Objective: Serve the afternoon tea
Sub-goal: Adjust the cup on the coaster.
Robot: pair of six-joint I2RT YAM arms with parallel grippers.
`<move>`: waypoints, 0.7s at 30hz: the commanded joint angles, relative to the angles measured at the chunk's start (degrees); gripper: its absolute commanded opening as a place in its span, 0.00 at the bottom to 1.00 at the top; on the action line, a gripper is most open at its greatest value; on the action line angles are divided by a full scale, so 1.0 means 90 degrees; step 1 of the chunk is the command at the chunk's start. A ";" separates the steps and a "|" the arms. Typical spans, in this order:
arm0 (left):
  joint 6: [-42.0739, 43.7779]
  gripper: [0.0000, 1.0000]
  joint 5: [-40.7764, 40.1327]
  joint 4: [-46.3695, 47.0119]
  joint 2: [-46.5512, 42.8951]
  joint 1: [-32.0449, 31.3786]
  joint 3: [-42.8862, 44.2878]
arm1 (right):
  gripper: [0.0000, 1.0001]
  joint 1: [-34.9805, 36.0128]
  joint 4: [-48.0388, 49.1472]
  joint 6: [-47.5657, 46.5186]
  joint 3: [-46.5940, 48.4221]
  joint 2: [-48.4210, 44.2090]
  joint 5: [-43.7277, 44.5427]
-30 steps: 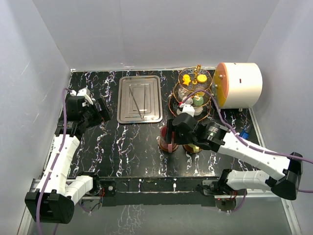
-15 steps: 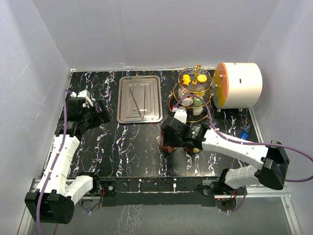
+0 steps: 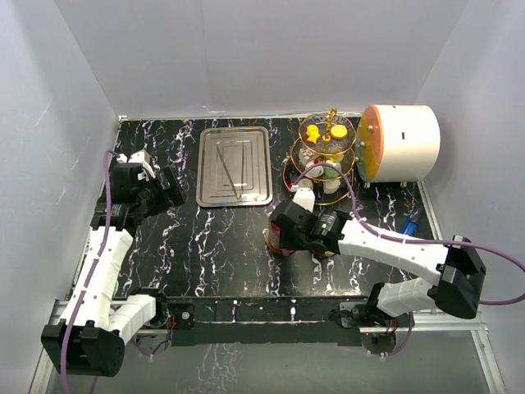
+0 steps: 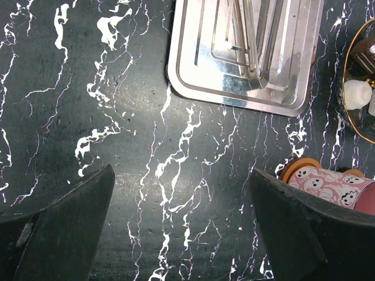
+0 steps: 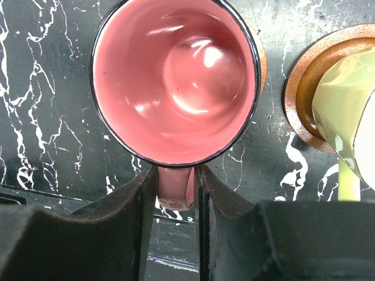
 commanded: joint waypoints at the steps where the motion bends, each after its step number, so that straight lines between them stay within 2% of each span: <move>1: -0.0005 0.99 0.0017 -0.0122 -0.0124 -0.0020 0.0214 | 0.28 0.0038 0.0299 0.0136 -0.0053 -0.0264 0.0000; 16: -0.0078 0.99 0.0051 -0.0146 -0.0115 -0.0020 0.0264 | 0.25 0.0038 -0.0073 0.0436 -0.0015 -0.0365 -0.0047; 21: -0.0092 0.99 0.0109 -0.0123 -0.0097 -0.0020 0.0262 | 0.26 0.0038 -0.0037 0.0342 0.0046 -0.0362 -0.0138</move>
